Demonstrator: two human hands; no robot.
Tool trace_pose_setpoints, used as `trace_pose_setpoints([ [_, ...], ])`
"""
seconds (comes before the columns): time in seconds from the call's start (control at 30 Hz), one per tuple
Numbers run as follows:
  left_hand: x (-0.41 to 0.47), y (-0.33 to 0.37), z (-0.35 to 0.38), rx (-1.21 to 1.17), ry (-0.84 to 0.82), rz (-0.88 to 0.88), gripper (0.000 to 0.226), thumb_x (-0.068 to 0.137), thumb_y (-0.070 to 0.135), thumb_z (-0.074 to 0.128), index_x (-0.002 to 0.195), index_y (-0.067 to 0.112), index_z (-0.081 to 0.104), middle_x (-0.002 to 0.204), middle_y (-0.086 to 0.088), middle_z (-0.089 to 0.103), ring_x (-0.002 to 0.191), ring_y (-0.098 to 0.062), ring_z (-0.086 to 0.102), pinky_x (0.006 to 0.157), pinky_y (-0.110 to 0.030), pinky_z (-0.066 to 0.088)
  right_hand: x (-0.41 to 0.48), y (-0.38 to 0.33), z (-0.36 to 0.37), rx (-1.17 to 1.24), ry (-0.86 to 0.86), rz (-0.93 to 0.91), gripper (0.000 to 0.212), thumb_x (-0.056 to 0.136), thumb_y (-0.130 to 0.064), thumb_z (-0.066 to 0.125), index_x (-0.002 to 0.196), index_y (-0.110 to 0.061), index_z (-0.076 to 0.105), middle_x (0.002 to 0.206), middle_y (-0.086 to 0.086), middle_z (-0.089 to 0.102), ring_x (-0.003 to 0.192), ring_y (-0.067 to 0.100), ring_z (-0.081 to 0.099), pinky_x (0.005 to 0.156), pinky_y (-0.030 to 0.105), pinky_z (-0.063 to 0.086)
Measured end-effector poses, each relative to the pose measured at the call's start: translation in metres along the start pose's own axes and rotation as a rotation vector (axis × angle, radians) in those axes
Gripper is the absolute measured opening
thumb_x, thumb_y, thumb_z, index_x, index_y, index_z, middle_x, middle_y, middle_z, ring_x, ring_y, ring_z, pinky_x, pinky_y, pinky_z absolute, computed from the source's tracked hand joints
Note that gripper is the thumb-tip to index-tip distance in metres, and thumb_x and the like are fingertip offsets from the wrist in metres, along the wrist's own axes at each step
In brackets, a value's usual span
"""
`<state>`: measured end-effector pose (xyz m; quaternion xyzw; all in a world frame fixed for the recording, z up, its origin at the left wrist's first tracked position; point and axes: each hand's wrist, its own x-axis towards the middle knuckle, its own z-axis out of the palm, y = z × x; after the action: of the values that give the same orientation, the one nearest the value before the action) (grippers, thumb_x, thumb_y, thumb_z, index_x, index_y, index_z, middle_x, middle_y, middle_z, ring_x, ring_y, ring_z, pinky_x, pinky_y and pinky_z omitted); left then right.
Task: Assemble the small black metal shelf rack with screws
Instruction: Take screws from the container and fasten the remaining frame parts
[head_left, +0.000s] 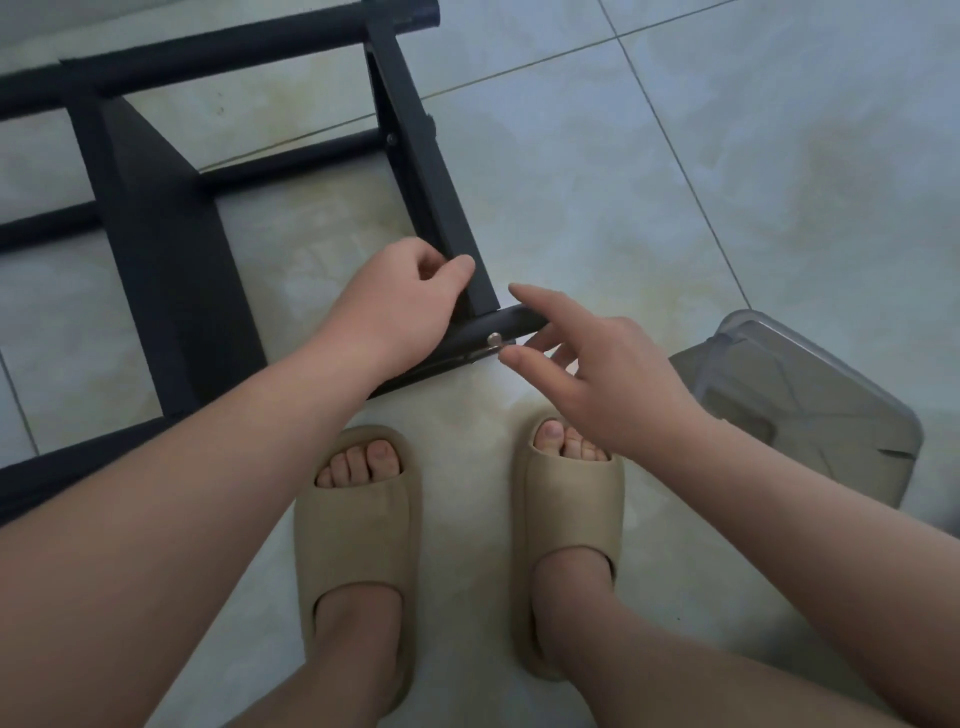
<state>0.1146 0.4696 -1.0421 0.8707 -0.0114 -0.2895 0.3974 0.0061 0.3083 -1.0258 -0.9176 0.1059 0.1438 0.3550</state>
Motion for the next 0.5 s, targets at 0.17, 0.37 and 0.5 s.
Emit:
trace_pose_setpoints([
  [0.17,-0.021,0.025,0.003,0.134,0.268,0.226,0.021,0.095,0.038,0.056,0.109,0.022,0.056,0.105,0.001,0.057,0.097,-0.021,0.054,0.084,-0.038,0.047,-0.038,0.027,-0.019,-0.106,0.039,-0.044,0.055,0.099,-0.042,0.056,0.151,-0.026,0.044,0.137,-0.007,0.059,0.129,0.015,0.049,0.107,0.030,0.039],
  [0.37,-0.050,0.082,0.034,0.170,-0.017,0.419,0.007,0.097,0.032,0.058,0.098,0.026,0.061,0.089,0.016,0.060,0.079,-0.002,0.055,0.068,-0.024,0.038,-0.094,0.077,-0.048,-0.294,0.088,0.008,0.060,0.099,-0.040,0.060,0.153,-0.020,0.042,0.158,0.001,0.041,0.150,0.025,0.030,0.120,0.044,0.026],
  [0.5,-0.067,0.100,0.073,0.266,-0.296,0.352,0.009,0.099,0.026,0.054,0.104,0.024,0.061,0.094,0.009,0.063,0.083,-0.010,0.060,0.070,-0.025,0.043,-0.126,0.114,-0.056,-0.272,0.165,0.122,0.054,0.098,-0.035,0.063,0.147,-0.018,0.050,0.148,0.003,0.051,0.140,0.027,0.042,0.113,0.046,0.036],
])
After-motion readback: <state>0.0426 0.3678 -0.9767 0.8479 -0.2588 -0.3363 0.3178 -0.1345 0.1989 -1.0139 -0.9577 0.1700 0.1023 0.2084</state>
